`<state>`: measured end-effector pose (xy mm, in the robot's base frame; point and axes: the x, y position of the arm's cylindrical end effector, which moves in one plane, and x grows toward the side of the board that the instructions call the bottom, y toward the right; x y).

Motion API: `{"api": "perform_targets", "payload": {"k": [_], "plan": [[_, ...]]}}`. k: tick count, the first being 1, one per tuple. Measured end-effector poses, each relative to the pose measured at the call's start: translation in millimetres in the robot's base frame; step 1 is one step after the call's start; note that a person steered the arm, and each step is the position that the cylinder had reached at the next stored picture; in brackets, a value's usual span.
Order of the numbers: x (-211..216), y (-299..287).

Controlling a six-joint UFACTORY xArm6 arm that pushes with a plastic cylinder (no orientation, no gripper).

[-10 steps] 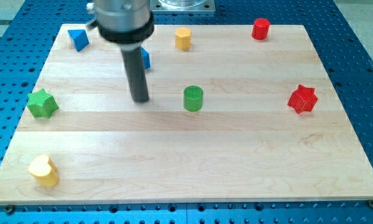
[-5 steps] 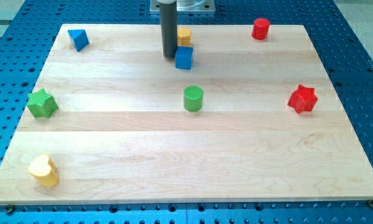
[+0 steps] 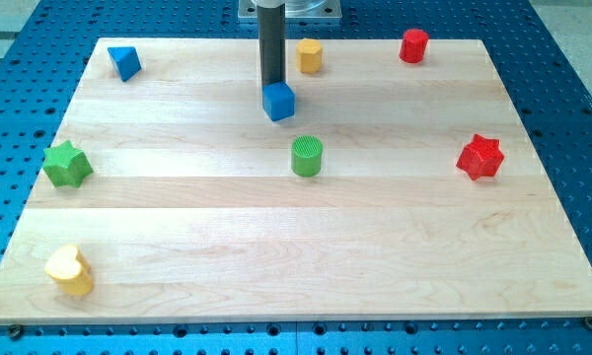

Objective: Push the cube to the bottom center of the board

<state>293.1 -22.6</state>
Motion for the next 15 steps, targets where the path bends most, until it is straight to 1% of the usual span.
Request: {"api": "perform_targets", "payload": {"k": [1,2,3,4,5,6,7,8,9,10,11,12,13,14,15], "plan": [[-9,51],[-2,124],[15,85],[18,17],[99,-49],[81,-25],[52,-59],[110,-83],[144,-44],[144,-41],[127,-49],[133,-38],[101,-33],[100,-50],[132,-25]]}}
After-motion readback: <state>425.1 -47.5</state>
